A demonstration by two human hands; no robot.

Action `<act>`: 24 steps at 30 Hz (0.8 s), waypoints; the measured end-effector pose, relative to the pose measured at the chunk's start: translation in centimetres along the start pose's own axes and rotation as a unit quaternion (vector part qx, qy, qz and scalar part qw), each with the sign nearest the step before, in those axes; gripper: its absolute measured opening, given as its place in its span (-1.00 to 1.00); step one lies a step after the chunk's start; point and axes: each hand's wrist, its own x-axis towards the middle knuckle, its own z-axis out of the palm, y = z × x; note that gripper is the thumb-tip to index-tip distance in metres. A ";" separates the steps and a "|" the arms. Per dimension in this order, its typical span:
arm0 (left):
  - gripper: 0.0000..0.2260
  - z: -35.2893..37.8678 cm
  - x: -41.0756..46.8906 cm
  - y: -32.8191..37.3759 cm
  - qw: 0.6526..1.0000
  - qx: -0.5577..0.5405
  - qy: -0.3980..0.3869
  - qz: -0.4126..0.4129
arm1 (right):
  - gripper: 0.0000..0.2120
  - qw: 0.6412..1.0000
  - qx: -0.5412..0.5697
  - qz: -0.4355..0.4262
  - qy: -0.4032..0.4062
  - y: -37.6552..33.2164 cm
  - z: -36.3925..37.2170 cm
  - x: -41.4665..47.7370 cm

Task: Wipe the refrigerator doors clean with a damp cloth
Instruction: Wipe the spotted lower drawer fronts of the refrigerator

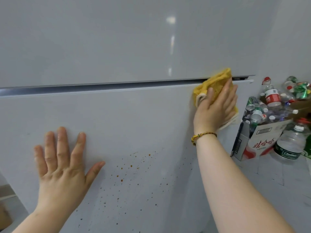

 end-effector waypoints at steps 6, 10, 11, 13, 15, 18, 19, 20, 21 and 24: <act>-0.38 0.4 -0.1 -0.1 1.000 -0.014 0.005 0.007 | -0.18 0.990 -0.005 0.138 0.034 7.1 0.3 -7.5; -0.33 0.1 0.0 -0.5 0.999 0.005 -0.027 0.021 | -0.35 0.967 0.027 0.250 0.033 8.3 0.5 -10.4; -0.33 0.0 0.1 -0.6 0.999 -0.001 -0.037 0.017 | -0.42 0.963 0.025 0.266 0.035 7.9 0.6 -10.4; -0.33 0.0 0.1 -0.5 0.999 -0.011 -0.044 0.009 | -0.52 0.955 0.031 0.292 0.033 6.5 1.0 -9.8; -0.32 0.0 0.1 -0.5 0.999 -0.008 -0.044 0.008 | -0.51 0.957 0.042 0.286 0.022 4.2 1.6 -9.3; -0.32 -0.3 0.0 -0.6 0.999 -0.007 -0.050 0.016 | -0.35 0.986 0.029 0.166 0.008 0.1 2.6 -9.4; -0.32 -0.4 0.1 -0.6 0.998 -0.009 -0.052 0.017 | -0.31 0.995 0.014 0.101 0.012 -0.7 2.9 -9.8; -0.33 -0.5 0.1 -0.6 0.998 -0.011 -0.056 0.018 | -0.30 0.999 -0.003 0.039 0.024 -0.7 3.1 -10.2; -0.33 -0.5 0.1 -0.7 0.998 -0.012 -0.061 0.019 | -0.31 0.999 -0.020 -0.011 0.033 -0.1 3.4 -10.9; -0.34 -0.7 0.2 -0.9 0.997 -0.006 -0.071 0.028 | -0.41 0.994 -0.067 -0.084 0.001 3.5 3.4 -14.5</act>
